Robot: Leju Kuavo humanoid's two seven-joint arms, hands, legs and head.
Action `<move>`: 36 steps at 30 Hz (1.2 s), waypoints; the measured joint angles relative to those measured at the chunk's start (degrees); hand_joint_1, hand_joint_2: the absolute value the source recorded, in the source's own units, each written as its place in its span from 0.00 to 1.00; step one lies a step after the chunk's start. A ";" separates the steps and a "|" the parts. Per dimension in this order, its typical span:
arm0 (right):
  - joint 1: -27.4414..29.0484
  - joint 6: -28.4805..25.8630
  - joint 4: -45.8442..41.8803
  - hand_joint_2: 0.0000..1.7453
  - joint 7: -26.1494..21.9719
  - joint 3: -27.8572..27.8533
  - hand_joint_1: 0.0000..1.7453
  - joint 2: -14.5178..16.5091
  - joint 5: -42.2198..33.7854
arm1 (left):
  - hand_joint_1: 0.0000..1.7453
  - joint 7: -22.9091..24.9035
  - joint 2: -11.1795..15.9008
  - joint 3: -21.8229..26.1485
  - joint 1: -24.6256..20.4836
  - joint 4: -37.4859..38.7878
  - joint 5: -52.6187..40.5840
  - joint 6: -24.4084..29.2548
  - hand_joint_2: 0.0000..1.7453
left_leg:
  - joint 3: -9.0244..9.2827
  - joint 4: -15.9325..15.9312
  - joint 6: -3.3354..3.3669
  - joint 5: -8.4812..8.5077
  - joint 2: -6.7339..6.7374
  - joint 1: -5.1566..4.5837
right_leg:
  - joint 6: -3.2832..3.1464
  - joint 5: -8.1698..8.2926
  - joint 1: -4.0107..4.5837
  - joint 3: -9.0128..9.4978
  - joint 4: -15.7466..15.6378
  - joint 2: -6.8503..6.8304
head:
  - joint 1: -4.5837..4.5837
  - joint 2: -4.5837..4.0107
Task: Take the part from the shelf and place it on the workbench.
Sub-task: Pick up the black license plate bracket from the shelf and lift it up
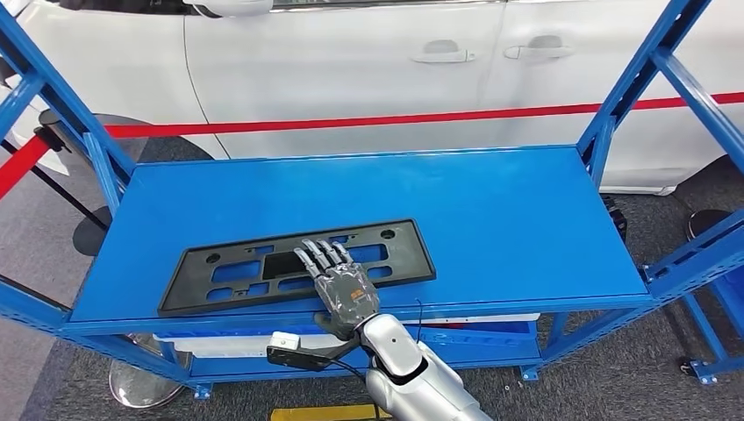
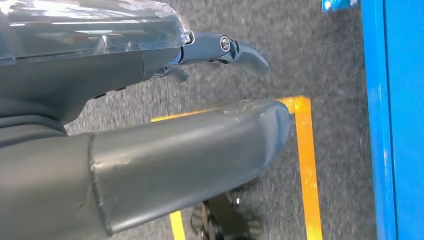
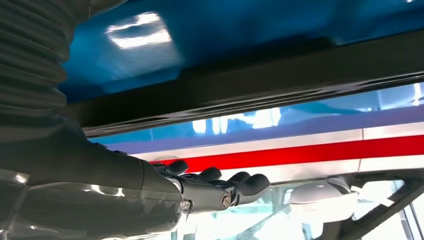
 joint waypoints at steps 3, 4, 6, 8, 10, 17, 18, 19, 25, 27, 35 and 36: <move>-0.39 -0.31 0.53 1.00 0.25 -0.08 0.00 0.39 -0.12 | 0.00 -0.01 -0.08 0.04 -0.04 0.00 -0.14 -0.09 0.00 | -1.72 4.41 -0.67 -2.87 0.08 0.16 | -1.00 0.27 -0.30 0.69 -0.88 -0.11 | -0.35 0.00; -0.54 -0.37 0.79 1.00 0.39 -0.11 0.00 0.45 -0.24 | 0.00 -0.01 -0.10 0.07 -0.04 0.00 -0.18 -0.12 0.00 | -3.38 7.99 -0.80 -4.63 0.08 0.14 | -1.19 0.21 -0.22 0.78 -0.93 -0.15 | -0.49 -0.01; -0.71 -0.43 1.46 1.00 0.81 -0.14 0.00 0.49 -0.75 | 0.00 0.00 -0.09 0.12 0.02 0.01 -0.30 -0.23 0.00 | -6.78 14.61 -0.99 -6.88 0.09 0.15 | -1.43 0.06 0.00 0.86 -0.85 -0.20 | -0.67 0.00; -1.02 -0.55 2.16 1.00 1.51 -0.16 0.00 0.52 -1.83 | 0.00 0.00 -0.10 0.14 0.08 0.01 -0.65 -0.38 0.00 | -7.10 14.39 -0.93 -5.13 0.10 0.15 | -1.48 -0.18 0.18 1.00 -0.63 -0.13 | -0.69 0.01; -1.83 -0.71 2.77 1.00 2.42 -0.14 0.00 0.61 -3.16 | 0.00 -0.06 -0.09 0.16 0.00 0.00 -1.19 -0.42 0.00 | -3.90 7.20 -0.55 -1.05 0.12 0.08 | -1.29 -0.60 0.25 1.32 -0.30 -0.06 | -0.68 0.01; -6.91 -1.27 6.10 1.00 6.16 0.15 0.00 0.66 -5.49 | 0.00 -0.54 -0.13 0.15 -0.31 0.00 -3.16 -0.25 0.00 | -0.80 -0.21 1.62 1.30 0.10 -0.25 | 0.65 -1.86 0.42 0.60 1.24 -0.06 | -0.47 0.00; -7.60 -1.28 6.63 1.00 6.25 0.15 0.00 0.65 -5.68 | 0.00 -0.58 -0.15 0.15 -0.36 0.00 -3.25 -0.25 0.00 | -0.70 -0.49 1.93 1.46 0.16 -0.09 | 1.00 -3.18 0.35 -0.42 3.41 -0.07 | -0.34 0.00; -8.12 -1.28 7.22 1.00 6.29 0.15 0.00 0.63 -5.84 | 0.00 -0.60 -0.16 0.15 -0.40 0.00 -3.29 -0.25 0.00 | -0.69 -0.58 2.10 1.51 0.21 -0.10 | 1.31 -4.92 0.16 -2.02 6.73 -0.08 | -0.21 0.00; -9.26 -1.26 10.22 1.00 7.04 0.15 0.81 0.29 -5.93 | 0.00 -0.62 -0.27 0.15 -0.41 0.00 -3.92 -0.29 0.00 | -0.54 -0.38 1.98 1.27 0.09 -0.07 | 1.67 -2.64 -0.64 -3.86 8.77 -0.16 | -0.07 0.00; -9.94 -0.98 10.97 1.00 7.84 0.15 0.99 0.33 -5.73 | 0.00 -0.65 -0.37 0.15 -0.46 0.00 -4.28 -0.30 0.00 | -0.53 -0.18 1.50 1.04 0.03 -0.31 | 1.24 -0.13 -0.46 -0.68 1.93 -0.19 | -0.11 0.00; -11.36 0.72 14.07 1.00 8.89 0.15 0.93 0.66 -5.06 | 0.00 -0.68 -0.42 0.15 -0.53 0.00 -5.20 -0.32 0.00 | -4.33 8.71 -0.72 -4.40 0.12 -0.06 | -0.97 0.49 -0.47 0.85 -1.24 -0.24 | -0.61 0.00; -11.49 0.80 14.44 1.00 8.86 0.15 0.93 0.66 -4.95 | 0.00 -0.68 -0.40 0.15 -0.48 0.01 -5.20 -0.32 0.00 | -6.17 12.53 -0.84 -5.87 0.12 -0.06 | -1.06 0.44 -0.38 0.87 -1.21 -0.28 | -0.70 0.00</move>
